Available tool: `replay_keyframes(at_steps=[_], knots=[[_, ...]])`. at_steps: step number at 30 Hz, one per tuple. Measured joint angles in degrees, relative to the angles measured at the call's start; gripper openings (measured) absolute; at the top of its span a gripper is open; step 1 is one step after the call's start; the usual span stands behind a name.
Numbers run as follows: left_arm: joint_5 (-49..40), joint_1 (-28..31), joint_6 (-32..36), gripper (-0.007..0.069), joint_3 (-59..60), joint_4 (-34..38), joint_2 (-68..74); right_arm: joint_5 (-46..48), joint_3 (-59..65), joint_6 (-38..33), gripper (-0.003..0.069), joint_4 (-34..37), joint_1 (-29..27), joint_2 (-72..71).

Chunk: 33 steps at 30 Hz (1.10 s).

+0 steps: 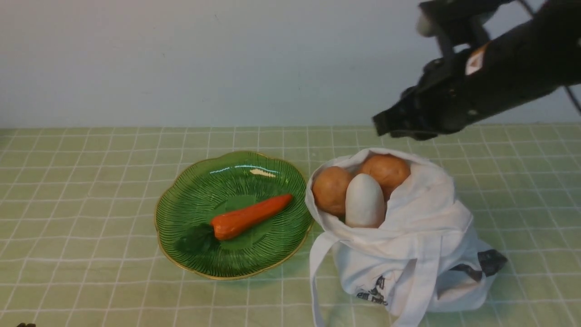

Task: Take vegetables from bag on green coffee tablecloth place on plate.
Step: 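Reach into the cloth bag and grasp a vegetable inside it with the right gripper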

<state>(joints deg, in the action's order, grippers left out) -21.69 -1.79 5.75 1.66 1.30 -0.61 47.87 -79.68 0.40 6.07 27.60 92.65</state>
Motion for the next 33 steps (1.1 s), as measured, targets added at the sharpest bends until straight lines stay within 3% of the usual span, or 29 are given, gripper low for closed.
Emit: replay_keyframes(at_steps=[6,16,20,27,33], knots=[[0.0,0.0,0.0,-0.0005,0.0,0.0,0.0,1.6,-3.3,3.1,0.0110,-2.2,2.4,7.3],[0.0,0.0,0.0,-0.0005,0.0,0.0,0.0,9.2,-5.0,4.2,0.0499,-2.4,2.4,10.1],[0.0,0.0,0.0,-0.0005,0.0,0.0,0.0,10.3,-5.0,4.2,0.0577,-1.2,2.6,10.1],[0.0,0.0,0.0,-0.0005,0.0,0.0,0.0,9.6,-5.0,3.3,0.0583,-0.1,3.9,12.4],[0.0,0.0,0.0,-0.0005,0.0,0.0,0.0,9.6,-5.0,5.7,0.0456,-4.9,4.1,13.6]])
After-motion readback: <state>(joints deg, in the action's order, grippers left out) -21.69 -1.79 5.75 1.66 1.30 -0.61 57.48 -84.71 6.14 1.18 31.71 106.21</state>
